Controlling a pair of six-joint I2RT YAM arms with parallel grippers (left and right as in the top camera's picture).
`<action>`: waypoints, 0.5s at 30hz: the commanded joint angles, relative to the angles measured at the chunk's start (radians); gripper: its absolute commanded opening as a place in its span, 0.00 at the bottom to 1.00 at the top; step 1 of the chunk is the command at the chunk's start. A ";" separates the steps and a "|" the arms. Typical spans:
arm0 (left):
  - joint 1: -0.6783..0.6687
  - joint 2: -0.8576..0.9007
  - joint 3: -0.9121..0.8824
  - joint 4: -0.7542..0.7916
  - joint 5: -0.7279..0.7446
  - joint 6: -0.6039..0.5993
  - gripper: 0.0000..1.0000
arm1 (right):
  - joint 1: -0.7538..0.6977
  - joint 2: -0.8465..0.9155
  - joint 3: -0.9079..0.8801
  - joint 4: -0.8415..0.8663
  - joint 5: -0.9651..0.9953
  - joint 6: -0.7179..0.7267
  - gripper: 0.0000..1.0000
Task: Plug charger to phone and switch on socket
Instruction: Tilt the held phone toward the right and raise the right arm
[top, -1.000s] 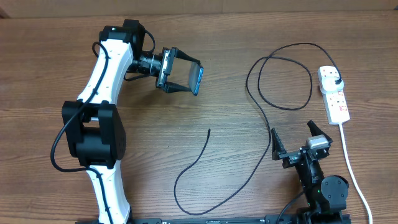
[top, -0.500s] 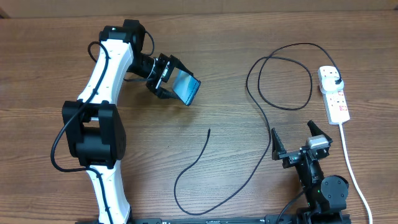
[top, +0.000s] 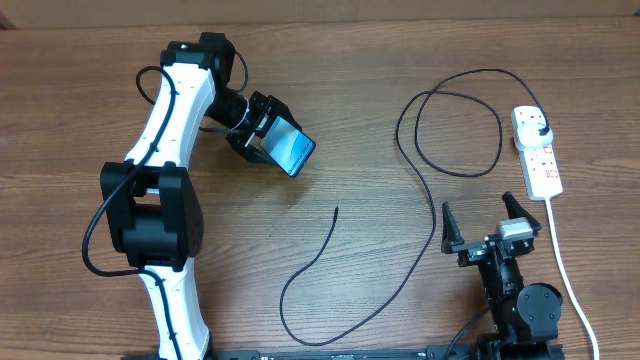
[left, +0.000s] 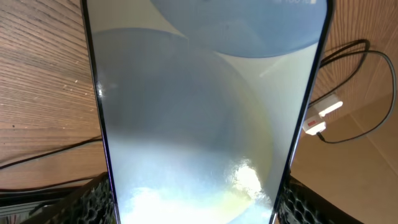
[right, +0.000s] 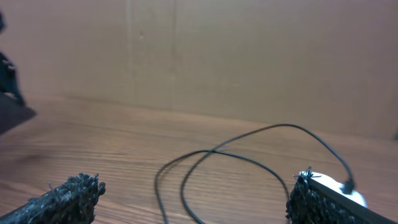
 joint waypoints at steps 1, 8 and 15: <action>-0.008 0.008 0.032 -0.005 0.005 0.016 0.04 | 0.005 -0.011 -0.011 -0.021 0.057 -0.019 1.00; -0.008 0.008 0.032 -0.005 0.005 0.016 0.04 | 0.005 -0.010 -0.011 -0.036 0.057 -0.019 1.00; -0.008 0.008 0.032 -0.005 0.005 0.015 0.04 | 0.005 -0.010 -0.011 -0.021 -0.122 0.020 1.00</action>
